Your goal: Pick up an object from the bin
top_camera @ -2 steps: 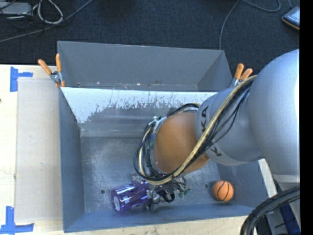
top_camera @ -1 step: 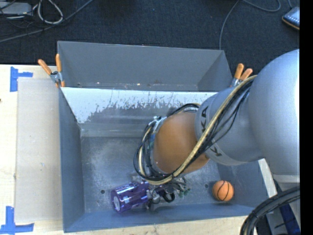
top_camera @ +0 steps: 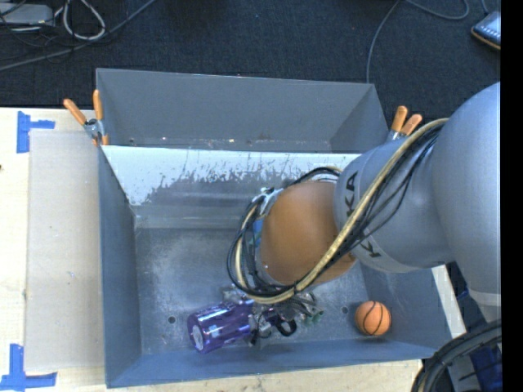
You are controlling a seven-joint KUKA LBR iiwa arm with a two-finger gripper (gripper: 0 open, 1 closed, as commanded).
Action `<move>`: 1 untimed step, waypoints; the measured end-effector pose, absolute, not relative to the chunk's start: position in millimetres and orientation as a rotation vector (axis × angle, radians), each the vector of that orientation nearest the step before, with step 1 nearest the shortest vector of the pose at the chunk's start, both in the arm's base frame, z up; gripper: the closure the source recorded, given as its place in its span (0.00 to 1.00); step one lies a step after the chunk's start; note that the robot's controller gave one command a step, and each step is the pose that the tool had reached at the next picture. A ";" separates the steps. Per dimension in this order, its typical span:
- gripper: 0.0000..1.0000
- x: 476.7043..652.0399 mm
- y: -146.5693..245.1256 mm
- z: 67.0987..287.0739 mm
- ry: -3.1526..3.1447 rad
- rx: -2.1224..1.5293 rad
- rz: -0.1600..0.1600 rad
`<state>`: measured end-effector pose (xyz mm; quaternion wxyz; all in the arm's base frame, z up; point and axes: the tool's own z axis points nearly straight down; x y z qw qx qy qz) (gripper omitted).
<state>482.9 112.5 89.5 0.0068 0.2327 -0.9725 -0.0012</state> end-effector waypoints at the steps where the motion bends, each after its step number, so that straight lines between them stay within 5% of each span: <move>1: 1.00 482.3 112.6 141.3 -3.039 0.726 -0.004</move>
Offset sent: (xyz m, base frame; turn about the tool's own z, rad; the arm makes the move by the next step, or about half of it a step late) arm -0.0013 0.0000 0.0287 0.0003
